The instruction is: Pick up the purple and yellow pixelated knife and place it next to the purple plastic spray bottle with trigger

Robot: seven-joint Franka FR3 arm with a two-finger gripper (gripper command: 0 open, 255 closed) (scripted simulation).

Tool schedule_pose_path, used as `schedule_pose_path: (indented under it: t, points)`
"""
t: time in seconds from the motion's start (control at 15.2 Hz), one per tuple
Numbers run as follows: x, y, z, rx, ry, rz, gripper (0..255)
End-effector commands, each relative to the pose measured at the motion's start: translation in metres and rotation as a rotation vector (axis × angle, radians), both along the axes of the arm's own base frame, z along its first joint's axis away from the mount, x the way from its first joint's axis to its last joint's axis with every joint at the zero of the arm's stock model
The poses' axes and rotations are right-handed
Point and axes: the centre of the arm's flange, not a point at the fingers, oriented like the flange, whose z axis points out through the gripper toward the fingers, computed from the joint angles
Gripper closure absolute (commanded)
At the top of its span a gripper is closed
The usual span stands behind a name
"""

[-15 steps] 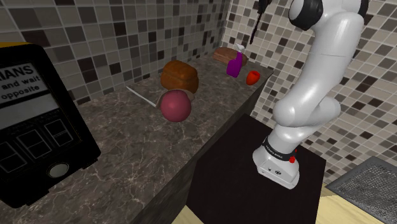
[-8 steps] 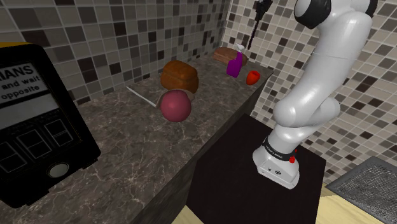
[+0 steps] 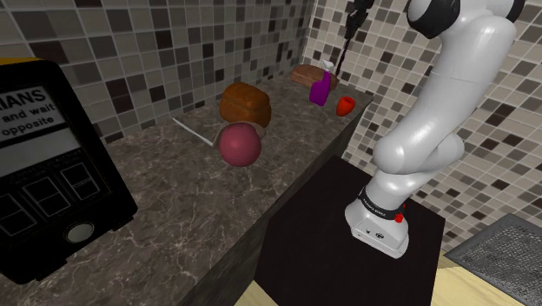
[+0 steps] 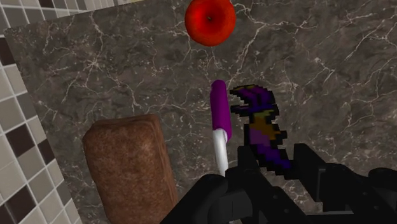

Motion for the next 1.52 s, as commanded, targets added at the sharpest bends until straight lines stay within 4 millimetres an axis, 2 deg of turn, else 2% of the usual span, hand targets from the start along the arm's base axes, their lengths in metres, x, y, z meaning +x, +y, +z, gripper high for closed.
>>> schedule_pose_path:
  t: [0.0,1.45]
  points:
    - [0.001,0.0,-0.011,0.0,0.0,0.0,255]
    - [0.001,0.0,-0.127,0.0,0.0,0.0,255]
